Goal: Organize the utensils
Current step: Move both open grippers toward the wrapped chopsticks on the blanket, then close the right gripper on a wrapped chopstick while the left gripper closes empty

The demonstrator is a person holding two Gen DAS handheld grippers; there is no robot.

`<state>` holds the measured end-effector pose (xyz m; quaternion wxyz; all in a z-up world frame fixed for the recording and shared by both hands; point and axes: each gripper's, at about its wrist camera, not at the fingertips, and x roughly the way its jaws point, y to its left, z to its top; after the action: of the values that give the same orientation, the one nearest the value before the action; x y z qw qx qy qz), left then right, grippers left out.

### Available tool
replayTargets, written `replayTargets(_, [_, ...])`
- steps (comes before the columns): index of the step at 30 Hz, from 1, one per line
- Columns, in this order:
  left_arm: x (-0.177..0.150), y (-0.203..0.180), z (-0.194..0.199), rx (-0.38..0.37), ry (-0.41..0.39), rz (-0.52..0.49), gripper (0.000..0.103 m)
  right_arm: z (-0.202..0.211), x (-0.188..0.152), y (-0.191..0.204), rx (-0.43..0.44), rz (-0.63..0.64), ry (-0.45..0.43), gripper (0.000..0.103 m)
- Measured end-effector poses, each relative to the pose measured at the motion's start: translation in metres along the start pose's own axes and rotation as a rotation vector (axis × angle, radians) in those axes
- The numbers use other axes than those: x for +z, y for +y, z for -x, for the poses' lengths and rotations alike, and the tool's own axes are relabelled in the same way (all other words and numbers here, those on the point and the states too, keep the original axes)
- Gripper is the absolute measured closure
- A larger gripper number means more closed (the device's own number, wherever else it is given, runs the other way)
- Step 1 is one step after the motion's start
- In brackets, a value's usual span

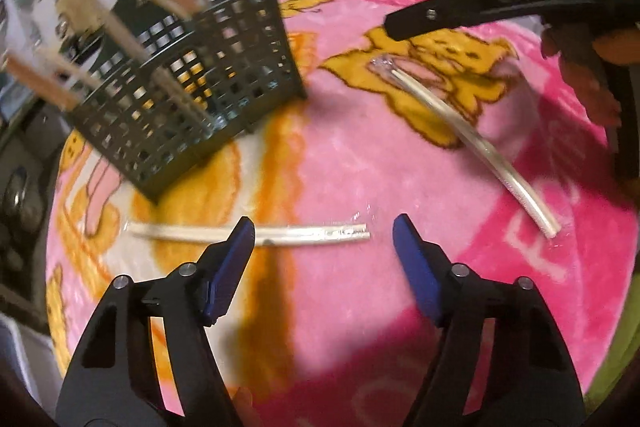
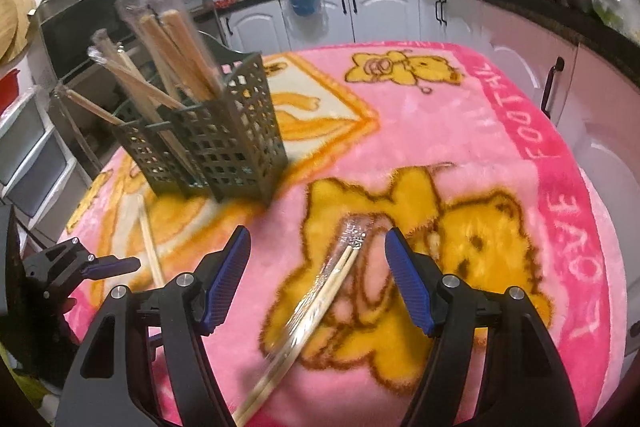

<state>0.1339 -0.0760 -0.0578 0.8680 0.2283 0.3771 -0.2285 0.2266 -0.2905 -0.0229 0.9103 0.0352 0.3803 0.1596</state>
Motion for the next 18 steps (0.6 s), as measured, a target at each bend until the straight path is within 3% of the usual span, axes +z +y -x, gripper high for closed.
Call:
replayTargets(5, [0.006,0.002,-0.013,-0.042,0.011,-0.008,0.059,-0.015,0.004,-0.003,-0.013,-0.001,0.031,0.036])
replayTargets(7, [0.006,0.001,-0.017,-0.060,0.011,-0.007,0.071,-0.022,0.006,-0.006,-0.024,-0.007,0.042,0.037])
replayTargets(12, [0.009,-0.007,-0.020,-0.071,0.003,-0.042,0.087,-0.047,0.009,-0.015,-0.029,-0.038,0.106,0.051])
replayTargets(18, [0.012,-0.010,-0.022,-0.077,0.004,-0.045,0.093,-0.067,0.007,-0.026,-0.029,-0.095,0.155,0.067])
